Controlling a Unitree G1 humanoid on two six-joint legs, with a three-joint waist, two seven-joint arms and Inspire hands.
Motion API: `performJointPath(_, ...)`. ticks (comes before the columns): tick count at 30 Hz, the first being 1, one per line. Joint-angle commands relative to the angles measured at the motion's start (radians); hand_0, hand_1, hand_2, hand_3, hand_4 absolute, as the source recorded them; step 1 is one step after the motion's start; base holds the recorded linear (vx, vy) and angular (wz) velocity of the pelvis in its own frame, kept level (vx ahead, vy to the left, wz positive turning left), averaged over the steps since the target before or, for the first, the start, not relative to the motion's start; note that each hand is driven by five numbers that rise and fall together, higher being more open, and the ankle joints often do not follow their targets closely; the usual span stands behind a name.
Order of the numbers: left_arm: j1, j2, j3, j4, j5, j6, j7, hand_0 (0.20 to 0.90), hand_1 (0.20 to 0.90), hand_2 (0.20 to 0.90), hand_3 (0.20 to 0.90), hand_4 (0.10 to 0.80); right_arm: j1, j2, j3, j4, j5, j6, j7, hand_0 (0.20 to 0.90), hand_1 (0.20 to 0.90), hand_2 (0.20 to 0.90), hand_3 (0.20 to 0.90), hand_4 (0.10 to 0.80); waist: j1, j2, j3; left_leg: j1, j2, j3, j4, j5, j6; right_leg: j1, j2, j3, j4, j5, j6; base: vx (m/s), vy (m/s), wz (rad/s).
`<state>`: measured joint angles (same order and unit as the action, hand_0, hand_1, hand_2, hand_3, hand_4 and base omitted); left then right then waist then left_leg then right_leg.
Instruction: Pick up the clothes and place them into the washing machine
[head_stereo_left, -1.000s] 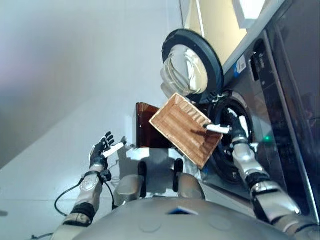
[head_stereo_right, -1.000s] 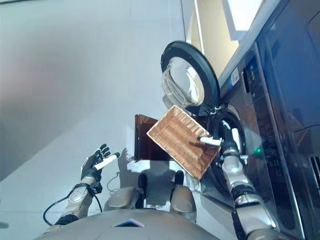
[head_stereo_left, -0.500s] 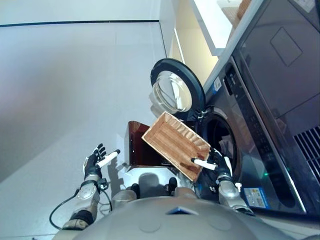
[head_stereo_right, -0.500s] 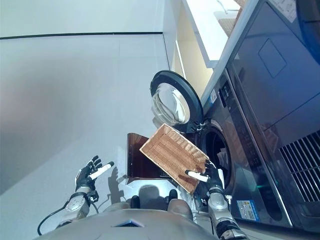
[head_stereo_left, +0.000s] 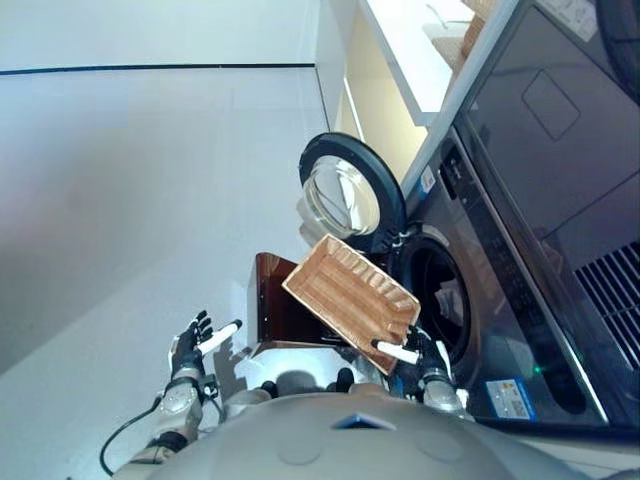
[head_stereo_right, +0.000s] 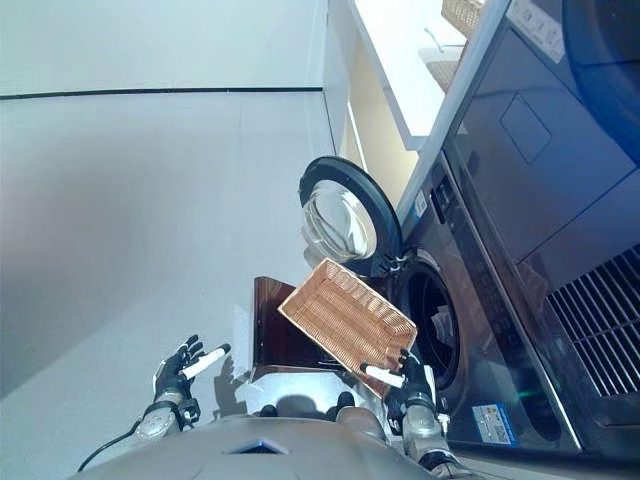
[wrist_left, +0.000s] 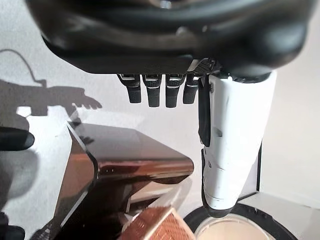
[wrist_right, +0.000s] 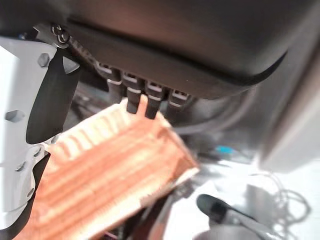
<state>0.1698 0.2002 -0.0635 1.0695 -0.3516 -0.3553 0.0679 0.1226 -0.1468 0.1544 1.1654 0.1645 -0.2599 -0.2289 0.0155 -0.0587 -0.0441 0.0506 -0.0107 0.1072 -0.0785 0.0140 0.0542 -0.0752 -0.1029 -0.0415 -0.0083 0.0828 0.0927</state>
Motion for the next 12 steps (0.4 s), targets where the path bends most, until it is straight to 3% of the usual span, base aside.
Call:
performJointPath(1,-0.085,0.002,-0.024,0.026,0.028,-0.063,0.014,0.9,0.9,0.9,0.9,0.8,-0.063,0.001,0.01,-0.01,-0.006,-0.048,-0.036,0.9,0.9,0.9,0.9,0.8,0.014,0.0,-0.035,-0.039,0.023,0.002,-0.009,0.026,-0.082,0.024,0.028,-0.022,-0.009,-0.014,0.007,0.002,-0.015,-0.13)
performJointPath(12,-0.106,0.006,-0.033,0.05,0.048,-0.057,0.029,0.9,0.9,0.9,0.9,0.8,-0.076,-0.009,0.017,0.005,-0.038,-0.039,-0.049,0.9,0.9,0.9,0.9,0.8,0.016,-0.001,-0.041,-0.002,0.025,-0.003,-0.009,0.017,-0.08,0.058,0.028,-0.029,0.008,-0.033,0.005,0.009,-0.005,-0.06)
